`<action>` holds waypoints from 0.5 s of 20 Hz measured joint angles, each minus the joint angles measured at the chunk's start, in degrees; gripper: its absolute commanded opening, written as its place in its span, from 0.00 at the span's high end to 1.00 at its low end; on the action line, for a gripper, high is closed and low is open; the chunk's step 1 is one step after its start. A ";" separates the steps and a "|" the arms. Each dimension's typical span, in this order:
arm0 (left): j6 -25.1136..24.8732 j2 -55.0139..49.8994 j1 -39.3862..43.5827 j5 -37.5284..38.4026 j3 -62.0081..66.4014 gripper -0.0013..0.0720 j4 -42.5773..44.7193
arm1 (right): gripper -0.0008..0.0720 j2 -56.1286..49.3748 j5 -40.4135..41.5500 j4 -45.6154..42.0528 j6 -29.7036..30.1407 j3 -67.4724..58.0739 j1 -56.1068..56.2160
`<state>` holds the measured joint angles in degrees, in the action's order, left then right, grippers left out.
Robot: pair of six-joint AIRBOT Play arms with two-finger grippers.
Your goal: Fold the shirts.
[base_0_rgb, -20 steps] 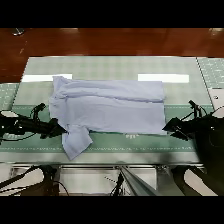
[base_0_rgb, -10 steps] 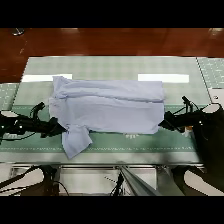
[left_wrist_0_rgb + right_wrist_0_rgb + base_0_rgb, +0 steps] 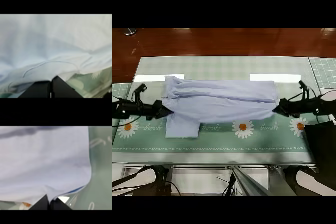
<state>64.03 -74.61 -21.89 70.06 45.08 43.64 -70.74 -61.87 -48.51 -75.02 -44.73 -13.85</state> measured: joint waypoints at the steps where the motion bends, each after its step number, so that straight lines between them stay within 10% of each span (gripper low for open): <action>1: 0.48 -1.03 0.76 -0.28 2.51 0.95 -0.39 | 0.96 -1.03 0.55 1.01 -0.13 -2.58 0.00; 10: 8.15 -21.42 7.02 -4.26 32.30 0.95 -2.01 | 0.96 -16.22 3.19 7.13 -2.23 -22.32 0.07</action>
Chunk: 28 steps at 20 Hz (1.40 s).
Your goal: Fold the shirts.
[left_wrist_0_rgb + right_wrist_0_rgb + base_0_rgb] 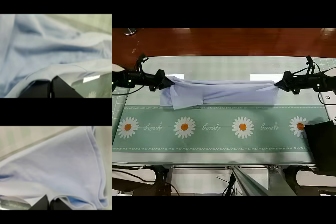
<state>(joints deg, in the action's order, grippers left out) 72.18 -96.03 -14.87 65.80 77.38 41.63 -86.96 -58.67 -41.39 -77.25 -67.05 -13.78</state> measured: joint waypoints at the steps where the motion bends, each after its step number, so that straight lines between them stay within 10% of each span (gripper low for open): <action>1: 0.70 -2.21 0.33 0.13 3.08 0.95 -0.09 | 0.96 -1.49 0.13 0.48 -0.20 -1.22 0.00; 3: 1.77 -5.77 0.87 0.24 7.89 0.95 -0.07 | 0.92 -4.15 0.31 1.55 -0.33 -3.15 0.00; 4: 1.92 -7.26 1.16 0.24 9.90 0.82 -0.13 | 0.59 -5.42 0.42 2.23 -0.35 -3.69 0.07; 5: 2.27 -8.55 1.51 0.17 11.34 0.30 -0.09 | 0.13 -6.45 0.83 2.84 -0.44 -4.11 0.11; 6: 2.47 -9.44 1.86 0.20 12.35 0.03 -0.09 | 0.13 -7.39 1.20 3.63 -0.37 -4.46 0.33; 17: 7.61 -0.59 -11.96 9.97 13.20 0.03 17.49 | 0.13 -9.73 -11.13 -3.28 -0.17 -7.43 -10.10; 26: -5.35 18.40 -7.91 -6.64 -14.08 0.03 0.15 | 0.13 -13.60 -4.96 0.57 0.57 -4.55 -3.37; 28: -6.86 19.17 -3.41 -7.78 -15.67 0.03 -2.12 | 0.26 -14.23 -3.61 2.08 0.76 -4.59 -1.18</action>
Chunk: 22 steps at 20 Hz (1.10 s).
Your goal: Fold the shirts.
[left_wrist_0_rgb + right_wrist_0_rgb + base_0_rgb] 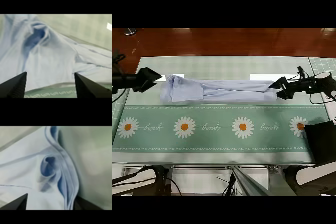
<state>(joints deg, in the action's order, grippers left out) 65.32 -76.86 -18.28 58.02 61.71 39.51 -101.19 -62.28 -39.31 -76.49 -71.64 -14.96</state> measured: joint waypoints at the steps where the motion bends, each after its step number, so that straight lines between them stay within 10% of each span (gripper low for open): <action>1: -0.46 0.17 2.19 -0.63 -0.44 0.03 -0.61 | 0.62 -0.26 0.61 0.13 0.09 -0.04 0.96; 2: -0.79 0.28 4.48 -1.31 -0.74 0.04 -1.22 | 0.96 -0.52 1.36 -0.15 0.15 -0.02 1.70; 3: -1.01 0.31 6.54 -1.75 -0.98 0.36 -1.46 | 0.96 -0.61 0.72 0.37 0.26 -0.15 2.23; 4: -1.20 0.33 8.50 -2.43 -1.14 0.91 -1.79 | 0.96 -0.57 0.02 1.16 0.66 -0.44 2.54; 11: -1.18 0.20 20.50 -4.28 -1.20 0.96 -2.86 | 0.96 16.57 -9.53 -5.05 2.91 2.10 3.21; 22: 16.39 -16.31 52.74 -11.02 13.57 0.96 5.86 | 0.96 63.84 -15.13 -15.41 -8.87 18.29 5.31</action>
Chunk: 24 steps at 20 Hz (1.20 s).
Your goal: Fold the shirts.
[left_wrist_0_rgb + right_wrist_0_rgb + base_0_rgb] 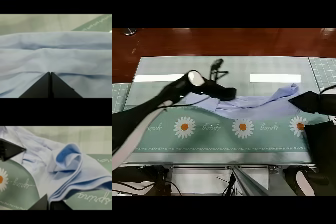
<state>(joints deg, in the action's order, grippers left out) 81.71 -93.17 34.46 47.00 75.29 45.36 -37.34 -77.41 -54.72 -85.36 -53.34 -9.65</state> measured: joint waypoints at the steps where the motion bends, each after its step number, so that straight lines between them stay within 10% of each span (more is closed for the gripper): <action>1: 0.55 -2.10 3.02 1.03 1.88 0.95 -0.39 | 0.96 1.66 -0.57 0.44 -0.68 0.28 0.00; 10: 3.08 -9.09 11.23 6.69 9.03 0.95 -5.79 | 0.96 5.60 -1.14 5.05 -2.36 0.94 0.04; 17: 2.08 2.89 -18.16 18.75 9.79 0.95 -5.97 | 0.96 -0.17 5.55 9.53 -2.56 -1.44 10.95; 24: -5.03 33.22 -43.34 24.33 -5.09 0.95 -5.31 | 0.96 -30.88 21.00 10.47 -0.96 -18.43 33.64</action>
<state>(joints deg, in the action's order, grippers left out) 76.69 -59.94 -8.88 71.33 70.19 40.05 -68.23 -56.40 -44.25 -86.32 -71.77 23.99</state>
